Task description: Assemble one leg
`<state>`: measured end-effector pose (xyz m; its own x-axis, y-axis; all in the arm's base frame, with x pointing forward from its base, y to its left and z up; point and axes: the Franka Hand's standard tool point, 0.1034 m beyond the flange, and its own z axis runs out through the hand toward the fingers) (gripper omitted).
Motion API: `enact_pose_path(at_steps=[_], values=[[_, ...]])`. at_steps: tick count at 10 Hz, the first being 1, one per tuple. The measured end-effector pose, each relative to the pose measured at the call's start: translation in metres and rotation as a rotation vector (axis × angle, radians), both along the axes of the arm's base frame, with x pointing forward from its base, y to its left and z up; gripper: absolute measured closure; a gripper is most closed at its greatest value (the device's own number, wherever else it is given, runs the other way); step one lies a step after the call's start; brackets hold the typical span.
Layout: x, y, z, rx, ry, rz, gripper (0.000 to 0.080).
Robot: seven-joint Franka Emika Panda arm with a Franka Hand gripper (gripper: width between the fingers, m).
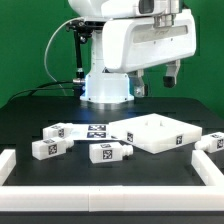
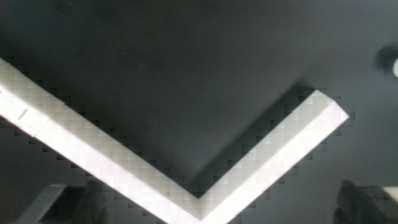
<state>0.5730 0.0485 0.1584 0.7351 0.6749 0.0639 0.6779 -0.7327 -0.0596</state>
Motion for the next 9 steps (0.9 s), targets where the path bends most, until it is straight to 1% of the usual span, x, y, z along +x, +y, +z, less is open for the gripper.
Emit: enact_pose_path(at_steps=[4, 5, 6, 7, 8, 9], values=[[0.0, 0.0, -0.001, -0.001, 0.0, 0.005, 0.015], [-0.002, -0.006, -0.01, -0.027, -0.052, 0.157, 0.015], [-0.013, -0.01, -0.025, -0.055, -0.104, 0.279, 0.015], [-0.023, -0.015, -0.034, -0.053, -0.09, 0.277, 0.015], [-0.02, -0.014, -0.031, -0.053, -0.092, 0.277, 0.015], [-0.019, -0.014, -0.031, -0.053, -0.093, 0.277, 0.015]])
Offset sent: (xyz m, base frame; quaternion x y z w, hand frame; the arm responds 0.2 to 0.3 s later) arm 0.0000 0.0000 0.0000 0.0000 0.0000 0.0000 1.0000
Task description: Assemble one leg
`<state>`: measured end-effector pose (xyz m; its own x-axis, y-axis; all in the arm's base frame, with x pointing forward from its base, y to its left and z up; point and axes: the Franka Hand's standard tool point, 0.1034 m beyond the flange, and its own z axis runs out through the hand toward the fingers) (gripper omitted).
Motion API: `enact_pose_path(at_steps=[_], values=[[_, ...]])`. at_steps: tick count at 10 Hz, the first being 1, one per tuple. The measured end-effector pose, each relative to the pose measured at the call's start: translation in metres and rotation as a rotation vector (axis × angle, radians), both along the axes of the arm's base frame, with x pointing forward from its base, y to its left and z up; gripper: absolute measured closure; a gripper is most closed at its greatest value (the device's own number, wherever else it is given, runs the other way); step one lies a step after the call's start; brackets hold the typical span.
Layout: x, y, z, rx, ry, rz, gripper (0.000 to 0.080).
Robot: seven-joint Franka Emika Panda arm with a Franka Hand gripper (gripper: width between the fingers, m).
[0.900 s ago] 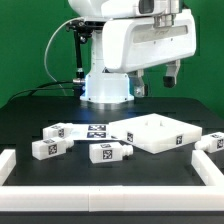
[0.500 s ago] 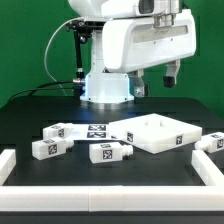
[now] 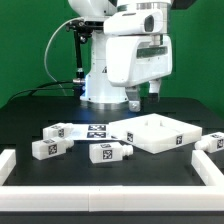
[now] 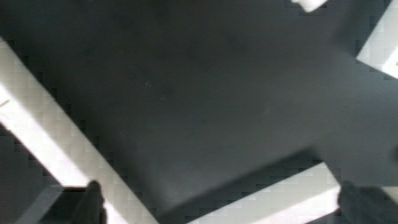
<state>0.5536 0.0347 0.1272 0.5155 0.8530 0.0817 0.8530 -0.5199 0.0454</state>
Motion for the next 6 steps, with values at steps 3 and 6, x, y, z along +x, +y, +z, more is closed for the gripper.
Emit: enact_pose_path(at_steps=[3, 6], values=[[-0.014, -0.016, -0.014, -0.037, -0.004, 0.166, 0.015], [-0.039, -0.054, -0.036, -0.053, 0.016, 0.355, 0.015]])
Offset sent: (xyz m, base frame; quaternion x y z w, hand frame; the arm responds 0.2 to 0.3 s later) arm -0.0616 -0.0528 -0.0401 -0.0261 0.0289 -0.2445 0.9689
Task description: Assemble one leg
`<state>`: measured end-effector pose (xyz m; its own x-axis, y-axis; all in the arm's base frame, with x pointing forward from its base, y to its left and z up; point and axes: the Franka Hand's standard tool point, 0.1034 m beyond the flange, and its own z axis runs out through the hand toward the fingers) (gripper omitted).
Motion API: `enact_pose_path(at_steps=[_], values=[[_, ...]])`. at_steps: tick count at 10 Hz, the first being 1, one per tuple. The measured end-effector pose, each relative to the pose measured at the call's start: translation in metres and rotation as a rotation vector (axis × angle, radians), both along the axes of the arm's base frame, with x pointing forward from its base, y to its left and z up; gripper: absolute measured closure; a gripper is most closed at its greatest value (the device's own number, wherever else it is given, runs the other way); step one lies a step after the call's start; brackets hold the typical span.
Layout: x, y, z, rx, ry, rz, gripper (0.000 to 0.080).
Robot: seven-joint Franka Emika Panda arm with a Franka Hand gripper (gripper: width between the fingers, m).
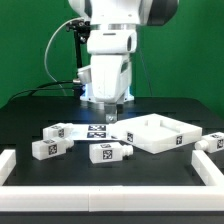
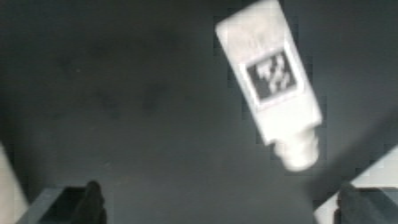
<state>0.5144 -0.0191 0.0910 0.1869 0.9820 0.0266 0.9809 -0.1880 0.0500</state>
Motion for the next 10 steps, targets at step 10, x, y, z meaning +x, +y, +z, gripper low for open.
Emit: enact_pose_path(at_steps=[10], values=[[-0.034, -0.021, -0.084, 0.001, 0.019, -0.034, 0.015]])
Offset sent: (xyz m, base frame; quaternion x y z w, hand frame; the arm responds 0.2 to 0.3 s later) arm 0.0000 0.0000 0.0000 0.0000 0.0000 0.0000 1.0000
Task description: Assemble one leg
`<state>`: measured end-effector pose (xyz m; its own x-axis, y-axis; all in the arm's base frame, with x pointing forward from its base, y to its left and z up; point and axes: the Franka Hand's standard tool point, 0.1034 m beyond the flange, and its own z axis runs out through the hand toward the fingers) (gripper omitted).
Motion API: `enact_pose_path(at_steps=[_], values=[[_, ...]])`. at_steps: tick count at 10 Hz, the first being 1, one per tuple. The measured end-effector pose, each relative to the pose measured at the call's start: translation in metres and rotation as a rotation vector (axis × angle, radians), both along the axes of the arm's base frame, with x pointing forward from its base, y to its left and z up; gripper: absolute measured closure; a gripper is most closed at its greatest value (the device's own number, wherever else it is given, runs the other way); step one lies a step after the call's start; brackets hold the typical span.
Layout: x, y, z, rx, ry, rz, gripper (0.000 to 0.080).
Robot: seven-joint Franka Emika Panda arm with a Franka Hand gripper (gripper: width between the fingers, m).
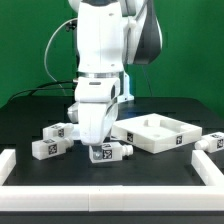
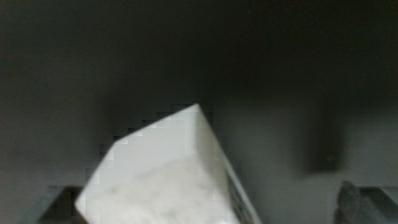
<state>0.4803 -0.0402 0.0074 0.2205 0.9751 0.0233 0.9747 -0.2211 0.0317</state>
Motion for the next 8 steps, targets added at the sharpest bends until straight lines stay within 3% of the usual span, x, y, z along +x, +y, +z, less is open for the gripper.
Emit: enact_pose_path(at_steps=[1, 3, 4, 5, 7, 8], values=[[0.0, 0.0, 0.0, 0.0, 0.001, -0.001, 0.015], [0.0, 0.0, 0.0, 0.0, 0.001, -0.001, 0.0409], [0.0, 0.0, 0.0, 0.0, 0.001, -0.001, 0.0409], [0.0, 0.0, 0.0, 0.0, 0.001, -0.001, 0.0517], [-0.005, -0.002, 0.002, 0.0, -0.005, -0.039, 0.0517], [-0.03, -0.01, 0.012, -0.006, -0.005, -0.107, 0.0517]])
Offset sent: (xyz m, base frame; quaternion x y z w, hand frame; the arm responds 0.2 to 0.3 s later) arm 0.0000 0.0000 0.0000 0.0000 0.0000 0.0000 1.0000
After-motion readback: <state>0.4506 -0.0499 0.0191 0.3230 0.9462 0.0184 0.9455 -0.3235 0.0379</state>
